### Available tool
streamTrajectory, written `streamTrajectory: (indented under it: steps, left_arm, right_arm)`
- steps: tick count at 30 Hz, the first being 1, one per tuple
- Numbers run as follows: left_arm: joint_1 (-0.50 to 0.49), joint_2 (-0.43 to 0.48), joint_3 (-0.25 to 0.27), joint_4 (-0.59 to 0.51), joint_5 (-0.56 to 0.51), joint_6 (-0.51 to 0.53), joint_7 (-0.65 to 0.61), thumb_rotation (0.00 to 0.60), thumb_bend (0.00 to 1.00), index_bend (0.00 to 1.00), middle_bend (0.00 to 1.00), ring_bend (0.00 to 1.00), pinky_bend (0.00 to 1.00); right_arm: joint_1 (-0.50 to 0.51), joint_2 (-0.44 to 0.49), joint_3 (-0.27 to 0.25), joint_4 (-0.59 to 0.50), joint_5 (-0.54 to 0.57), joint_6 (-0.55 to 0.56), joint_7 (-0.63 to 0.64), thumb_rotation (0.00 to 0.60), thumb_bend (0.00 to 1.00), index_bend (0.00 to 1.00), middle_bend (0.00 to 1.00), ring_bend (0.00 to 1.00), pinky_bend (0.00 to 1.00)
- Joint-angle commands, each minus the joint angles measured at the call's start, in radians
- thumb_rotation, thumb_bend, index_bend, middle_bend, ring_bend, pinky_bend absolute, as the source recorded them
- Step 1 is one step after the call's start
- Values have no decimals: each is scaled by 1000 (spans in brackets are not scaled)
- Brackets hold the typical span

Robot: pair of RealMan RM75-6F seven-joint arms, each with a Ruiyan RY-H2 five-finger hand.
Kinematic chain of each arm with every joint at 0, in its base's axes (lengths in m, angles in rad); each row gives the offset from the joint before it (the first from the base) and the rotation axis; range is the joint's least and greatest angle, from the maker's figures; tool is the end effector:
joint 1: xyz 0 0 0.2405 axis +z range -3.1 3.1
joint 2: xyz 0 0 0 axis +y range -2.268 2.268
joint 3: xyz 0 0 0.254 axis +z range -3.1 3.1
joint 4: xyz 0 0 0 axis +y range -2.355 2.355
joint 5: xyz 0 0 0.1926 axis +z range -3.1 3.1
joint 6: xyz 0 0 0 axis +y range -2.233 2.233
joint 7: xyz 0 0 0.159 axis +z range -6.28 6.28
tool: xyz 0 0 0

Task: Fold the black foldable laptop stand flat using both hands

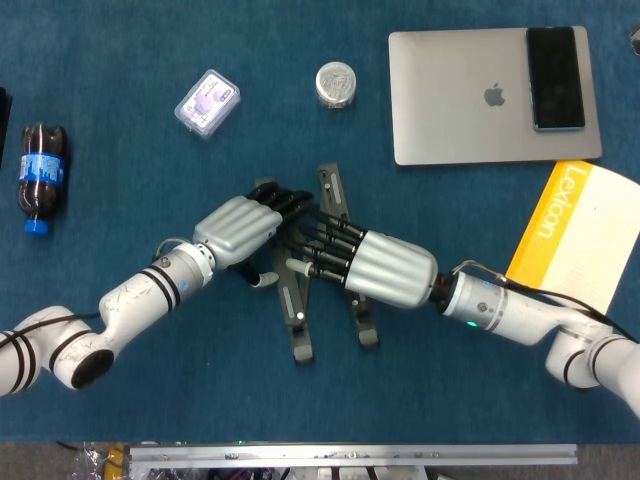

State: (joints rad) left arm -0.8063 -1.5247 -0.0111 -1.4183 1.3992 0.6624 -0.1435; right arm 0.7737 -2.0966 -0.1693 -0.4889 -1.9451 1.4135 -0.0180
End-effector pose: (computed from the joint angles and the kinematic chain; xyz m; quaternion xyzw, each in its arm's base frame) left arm -0.1583 0.3093 -0.0551 -0.8170 -0.4531 -0.2827 0.2175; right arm -0.1137 -0.2764 -0.1214 0.8519 0.0270 0.4623 0.2447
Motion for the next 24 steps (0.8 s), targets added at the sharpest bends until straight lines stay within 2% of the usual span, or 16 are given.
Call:
streamTrajectory:
  steps: [1,8,14,17,20,24]
  left_arm:
    - [-7,6,2,0,11,-6,-18,600,257,0,0,0,6]
    - [-10,18,8,-1,22,2,-18,600,260,0,0,0,6]
    - [4,69,11,-34,12,45,68,599,260,0,0,0,6]
    - [26,102,7,-61,2,96,123,599,260,0,0,0,6]
    - [51,140,0,-105,-8,147,147,598,259,0,0,0,6]
    - [82,195,-11,-161,-10,217,175,599,260,0,0,0,6]
  right_arm:
    - [3,-3,-1,5,3,2,3,600,0,0,0,0,0]
    - [2,-8,-5,7,8,7,3,600,0,0,0,0,0]
    - [8,26,-1,-44,18,18,26,600,0,0,0,0,0]
    - [23,71,12,-120,28,14,33,600,0,0,0,0,0]
    - [40,141,27,-245,48,-17,43,600,0,0,0,0,0]
    - [74,268,47,-465,89,-113,50,600,0,0,0,0,0]
